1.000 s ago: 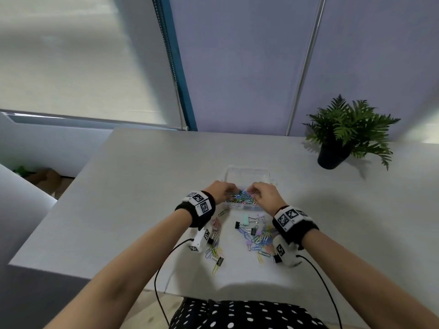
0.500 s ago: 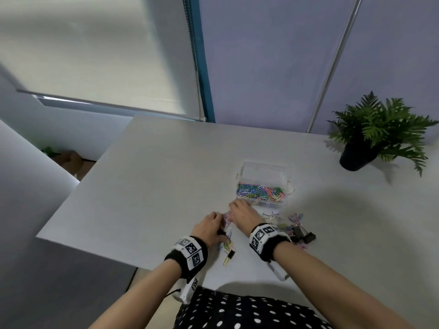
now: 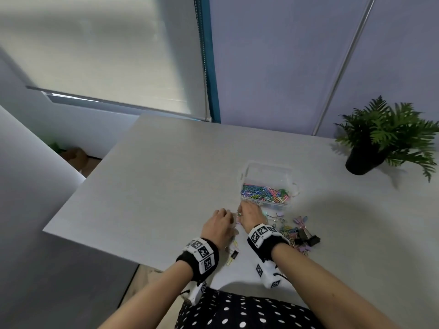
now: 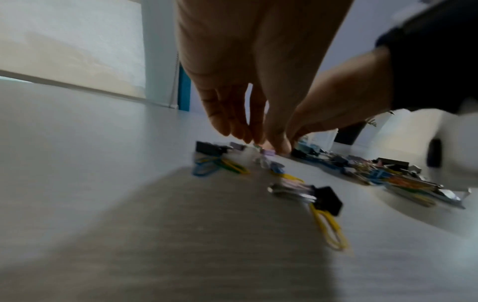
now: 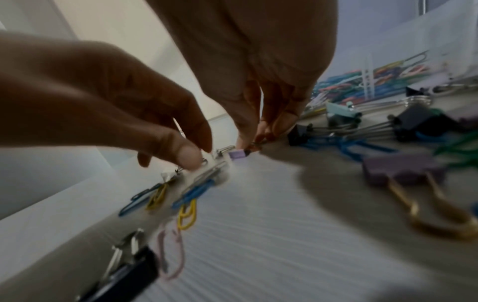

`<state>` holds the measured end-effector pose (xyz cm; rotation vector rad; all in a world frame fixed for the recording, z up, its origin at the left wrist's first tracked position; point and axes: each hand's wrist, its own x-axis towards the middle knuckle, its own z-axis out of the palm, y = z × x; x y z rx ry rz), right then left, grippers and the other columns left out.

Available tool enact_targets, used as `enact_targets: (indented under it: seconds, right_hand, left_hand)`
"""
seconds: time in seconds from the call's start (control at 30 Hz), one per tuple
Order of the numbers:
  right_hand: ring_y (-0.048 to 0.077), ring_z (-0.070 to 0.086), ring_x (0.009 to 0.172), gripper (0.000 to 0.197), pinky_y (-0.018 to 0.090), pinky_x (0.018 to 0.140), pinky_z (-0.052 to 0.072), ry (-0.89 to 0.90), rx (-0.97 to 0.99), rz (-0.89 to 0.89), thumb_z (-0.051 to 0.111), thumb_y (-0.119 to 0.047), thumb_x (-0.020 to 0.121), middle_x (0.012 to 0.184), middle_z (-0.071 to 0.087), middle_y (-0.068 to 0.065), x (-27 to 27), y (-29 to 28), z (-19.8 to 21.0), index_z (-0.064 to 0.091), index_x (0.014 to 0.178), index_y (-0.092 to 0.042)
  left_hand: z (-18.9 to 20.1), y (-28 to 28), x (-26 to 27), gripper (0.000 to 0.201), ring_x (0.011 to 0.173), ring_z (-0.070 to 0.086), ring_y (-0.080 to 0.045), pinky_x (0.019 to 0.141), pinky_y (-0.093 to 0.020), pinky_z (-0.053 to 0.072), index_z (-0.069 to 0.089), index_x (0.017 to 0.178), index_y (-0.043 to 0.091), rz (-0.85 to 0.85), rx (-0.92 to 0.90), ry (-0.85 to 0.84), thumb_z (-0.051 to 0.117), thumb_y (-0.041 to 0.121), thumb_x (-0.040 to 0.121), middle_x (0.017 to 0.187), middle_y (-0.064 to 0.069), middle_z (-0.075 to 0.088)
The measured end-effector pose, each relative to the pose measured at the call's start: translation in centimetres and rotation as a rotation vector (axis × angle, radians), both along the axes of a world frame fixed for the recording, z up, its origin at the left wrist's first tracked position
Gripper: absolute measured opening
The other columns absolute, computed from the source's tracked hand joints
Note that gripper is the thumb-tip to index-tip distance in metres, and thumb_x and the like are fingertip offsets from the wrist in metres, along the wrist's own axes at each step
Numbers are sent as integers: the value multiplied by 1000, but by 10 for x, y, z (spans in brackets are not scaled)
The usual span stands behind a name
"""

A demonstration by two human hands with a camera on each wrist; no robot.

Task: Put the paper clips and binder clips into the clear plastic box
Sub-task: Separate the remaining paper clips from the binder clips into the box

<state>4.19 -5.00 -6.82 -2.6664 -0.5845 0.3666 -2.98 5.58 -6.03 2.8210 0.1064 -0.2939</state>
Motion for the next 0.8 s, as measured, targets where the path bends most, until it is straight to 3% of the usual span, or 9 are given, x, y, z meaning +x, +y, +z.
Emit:
enact_targets:
  seconds: [0.23, 0.3, 0.4, 0.57, 0.67, 0.73, 0.8]
  right_hand:
    - [30, 54, 106, 14, 37, 90, 43, 14, -67, 6, 53, -3, 86, 109, 63, 15, 2, 3, 3, 62, 97, -3]
    - [30, 54, 103, 12, 38, 86, 43, 32, -28, 10, 52, -2, 85, 107, 62, 15, 2, 1, 3, 61, 92, -6]
    - [29, 58, 90, 14, 37, 74, 46, 94, 49, -20, 55, -1, 80, 97, 65, 11, 3, -4, 2, 57, 81, -14]
    - [18, 60, 68, 28, 38, 69, 54, 199, 257, -97, 62, 1, 74, 66, 58, -6, 12, -20, 0, 50, 65, -23]
    - [13, 58, 53, 32, 37, 62, 55, 324, 489, -205, 54, 11, 76, 60, 57, -2, 18, -36, 6, 49, 63, -18]
    - [6, 58, 45, 30, 23, 49, 52, 371, 578, -264, 55, 14, 77, 62, 57, 3, 25, -47, 15, 50, 65, -13]
    - [4, 58, 43, 27, 13, 42, 46, 380, 626, -311, 60, 12, 76, 64, 56, 6, 35, -59, 23, 52, 67, -12]
  left_hand:
    - [0, -16, 2, 25, 116, 49, -32, 89, -44, 44, 49, 112, 2, 45, 34, 132, 41, 13, 91, 123, -16, 52]
    - [1, -16, 2, 25, 115, 50, -33, 89, -44, 43, 49, 112, 3, 31, 40, 141, 40, 12, 91, 123, -16, 52]
    - [2, -14, 3, 24, 113, 51, -33, 88, -43, 43, 49, 112, 3, 5, 44, 156, 42, 13, 90, 122, -16, 52]
    - [6, -3, 13, 20, 103, 57, -35, 85, -37, 44, 54, 101, 1, 38, -141, 169, 47, 8, 84, 111, -20, 60]
    - [14, 4, 22, 14, 90, 62, -29, 73, -23, 47, 59, 93, 4, 130, -334, 153, 47, 4, 86, 97, -18, 66]
    - [21, 6, 30, 11, 76, 65, -21, 63, -19, 50, 58, 86, 9, 184, -492, 120, 48, 3, 88, 86, -13, 65]
    - [30, 4, 43, 17, 53, 61, 0, 52, -12, 48, 53, 78, 13, 202, -615, 120, 50, 2, 90, 75, -3, 61]
